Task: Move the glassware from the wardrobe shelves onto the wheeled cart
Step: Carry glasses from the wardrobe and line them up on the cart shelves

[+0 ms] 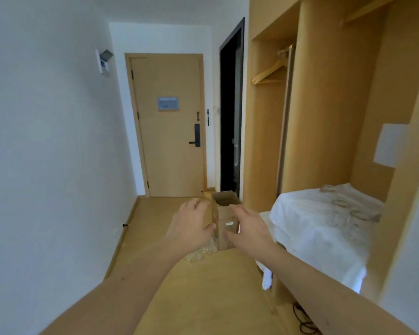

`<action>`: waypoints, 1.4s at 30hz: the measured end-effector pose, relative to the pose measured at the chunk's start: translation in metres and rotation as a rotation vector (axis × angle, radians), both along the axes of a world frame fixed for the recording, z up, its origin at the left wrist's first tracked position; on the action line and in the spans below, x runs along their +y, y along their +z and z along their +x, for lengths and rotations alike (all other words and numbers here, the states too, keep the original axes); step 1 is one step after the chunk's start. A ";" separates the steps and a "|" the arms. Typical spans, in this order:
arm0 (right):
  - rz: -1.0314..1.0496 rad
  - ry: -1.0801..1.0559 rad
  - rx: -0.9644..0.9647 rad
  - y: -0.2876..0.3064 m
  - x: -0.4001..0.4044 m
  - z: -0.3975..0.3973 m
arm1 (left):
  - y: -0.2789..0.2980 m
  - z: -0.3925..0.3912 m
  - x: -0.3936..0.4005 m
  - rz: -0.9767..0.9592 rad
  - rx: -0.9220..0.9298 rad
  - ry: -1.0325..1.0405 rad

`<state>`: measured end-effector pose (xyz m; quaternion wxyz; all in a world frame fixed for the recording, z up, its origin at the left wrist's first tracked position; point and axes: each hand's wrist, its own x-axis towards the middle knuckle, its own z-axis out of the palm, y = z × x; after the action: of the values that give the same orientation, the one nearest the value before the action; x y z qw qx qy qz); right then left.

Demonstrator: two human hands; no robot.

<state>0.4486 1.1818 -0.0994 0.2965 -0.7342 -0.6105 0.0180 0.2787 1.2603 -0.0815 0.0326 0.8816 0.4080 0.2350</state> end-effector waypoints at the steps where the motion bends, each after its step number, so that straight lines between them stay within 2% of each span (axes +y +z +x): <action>1: 0.003 -0.045 0.007 0.002 0.007 0.004 | 0.003 0.007 0.012 0.008 -0.005 -0.043; 10: -0.064 -0.369 0.034 -0.015 0.046 0.033 | -0.008 0.057 0.100 -0.002 -0.024 -0.329; 22: -0.142 -0.550 0.012 -0.036 0.082 0.113 | -0.031 0.159 0.159 -0.042 -0.030 -0.498; 34: -0.167 -0.683 0.005 -0.034 0.137 0.277 | -0.021 0.346 0.225 -0.043 0.074 -0.637; 42: -0.224 -0.811 0.038 -0.043 0.122 0.367 | -0.017 0.467 0.218 -0.068 0.060 -0.806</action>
<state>0.8156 1.3038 -0.1426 0.2091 -0.9422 -0.2608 -0.0201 0.7457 1.4787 -0.0982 0.1393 0.9758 0.0380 0.1640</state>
